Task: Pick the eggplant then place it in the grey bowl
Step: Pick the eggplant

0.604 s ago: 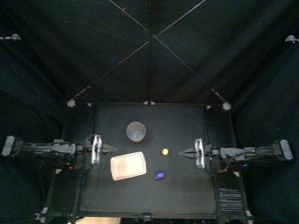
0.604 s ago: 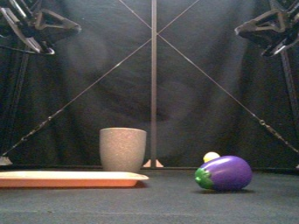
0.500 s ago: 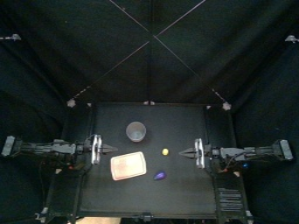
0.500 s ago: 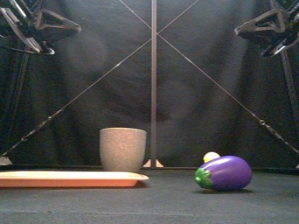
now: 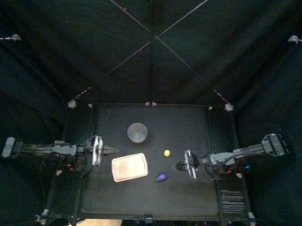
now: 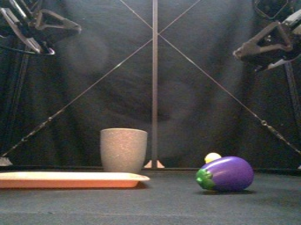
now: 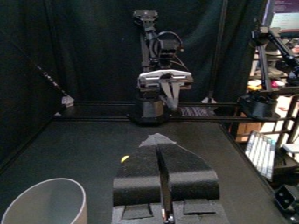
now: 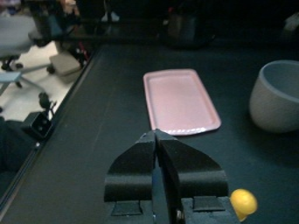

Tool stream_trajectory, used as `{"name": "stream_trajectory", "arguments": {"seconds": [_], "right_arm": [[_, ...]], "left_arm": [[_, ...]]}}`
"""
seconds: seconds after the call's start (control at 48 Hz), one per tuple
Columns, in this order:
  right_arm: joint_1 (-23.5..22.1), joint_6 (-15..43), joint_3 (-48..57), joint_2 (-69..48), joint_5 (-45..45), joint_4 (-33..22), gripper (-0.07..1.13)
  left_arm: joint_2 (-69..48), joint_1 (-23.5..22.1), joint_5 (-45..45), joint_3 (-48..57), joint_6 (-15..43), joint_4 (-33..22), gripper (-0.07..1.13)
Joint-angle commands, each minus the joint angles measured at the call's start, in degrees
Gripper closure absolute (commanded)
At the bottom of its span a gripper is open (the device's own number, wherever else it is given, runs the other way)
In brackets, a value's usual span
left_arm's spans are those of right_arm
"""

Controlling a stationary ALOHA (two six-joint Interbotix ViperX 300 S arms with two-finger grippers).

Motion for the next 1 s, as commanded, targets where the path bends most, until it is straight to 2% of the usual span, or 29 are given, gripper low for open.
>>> {"name": "stream_trajectory", "arguments": {"seconds": [0.021, 0.333, 0.458, 1.0], "right_arm": [[1.67, -0.09, -2.55, 5.71, -0.26, 0.35, 0.83], [1.85, -0.09, -9.23, 20.92, -0.35, 2.72, 0.19], [1.93, -0.09, -11.25, 26.10, -0.26, 2.81, 0.03], [3.52, -0.09, -16.08, 35.07, 6.15, 3.25, 0.02]], "left_arm": [[0.18, 0.00, -0.26, -0.62, 0.18, 0.18, 1.10], [0.18, 0.09, -0.26, -0.35, 0.09, 0.09, 1.10], [0.18, 0.09, -0.35, -0.09, 0.09, 0.18, 1.10], [0.18, 0.00, -0.35, 0.97, 0.09, 0.00, 1.10]]}}
